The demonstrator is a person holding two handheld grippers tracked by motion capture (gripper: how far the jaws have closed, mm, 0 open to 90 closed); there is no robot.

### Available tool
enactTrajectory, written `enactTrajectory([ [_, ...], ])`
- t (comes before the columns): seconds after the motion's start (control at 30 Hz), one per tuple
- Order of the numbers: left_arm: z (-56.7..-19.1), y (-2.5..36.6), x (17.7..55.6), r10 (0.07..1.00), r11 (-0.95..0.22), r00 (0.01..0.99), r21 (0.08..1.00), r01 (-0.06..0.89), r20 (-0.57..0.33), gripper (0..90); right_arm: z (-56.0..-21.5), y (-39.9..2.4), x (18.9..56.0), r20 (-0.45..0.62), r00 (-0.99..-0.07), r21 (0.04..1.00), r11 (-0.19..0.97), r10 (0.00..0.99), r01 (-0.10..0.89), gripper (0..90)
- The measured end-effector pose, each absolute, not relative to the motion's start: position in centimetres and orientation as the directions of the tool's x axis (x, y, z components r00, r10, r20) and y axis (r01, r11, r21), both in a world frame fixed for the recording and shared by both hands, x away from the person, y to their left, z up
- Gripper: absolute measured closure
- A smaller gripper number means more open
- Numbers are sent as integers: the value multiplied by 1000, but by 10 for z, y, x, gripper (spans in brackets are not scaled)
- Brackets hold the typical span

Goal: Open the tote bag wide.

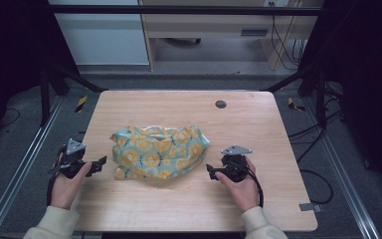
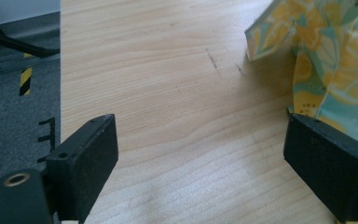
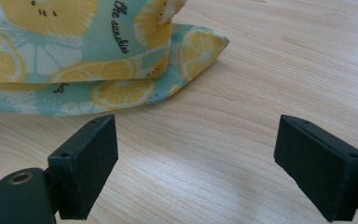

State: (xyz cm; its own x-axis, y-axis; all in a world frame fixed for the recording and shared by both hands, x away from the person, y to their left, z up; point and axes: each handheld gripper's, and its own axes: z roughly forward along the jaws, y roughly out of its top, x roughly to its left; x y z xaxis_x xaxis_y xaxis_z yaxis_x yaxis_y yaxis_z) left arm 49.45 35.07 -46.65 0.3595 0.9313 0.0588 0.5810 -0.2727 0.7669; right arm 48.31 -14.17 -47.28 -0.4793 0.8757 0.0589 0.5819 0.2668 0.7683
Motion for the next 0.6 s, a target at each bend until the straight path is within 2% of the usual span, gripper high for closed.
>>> enactTrajectory([
  [0.33,-471,344,496,912,-326,402,737,591,81,77,-459,-145,484,19,-484,801,277,875,531,184],
  [0.6,-472,347,482,910,-349,399,725,594,110,77,-424,-128,486,3,-552,841,296,834,452,258],
])
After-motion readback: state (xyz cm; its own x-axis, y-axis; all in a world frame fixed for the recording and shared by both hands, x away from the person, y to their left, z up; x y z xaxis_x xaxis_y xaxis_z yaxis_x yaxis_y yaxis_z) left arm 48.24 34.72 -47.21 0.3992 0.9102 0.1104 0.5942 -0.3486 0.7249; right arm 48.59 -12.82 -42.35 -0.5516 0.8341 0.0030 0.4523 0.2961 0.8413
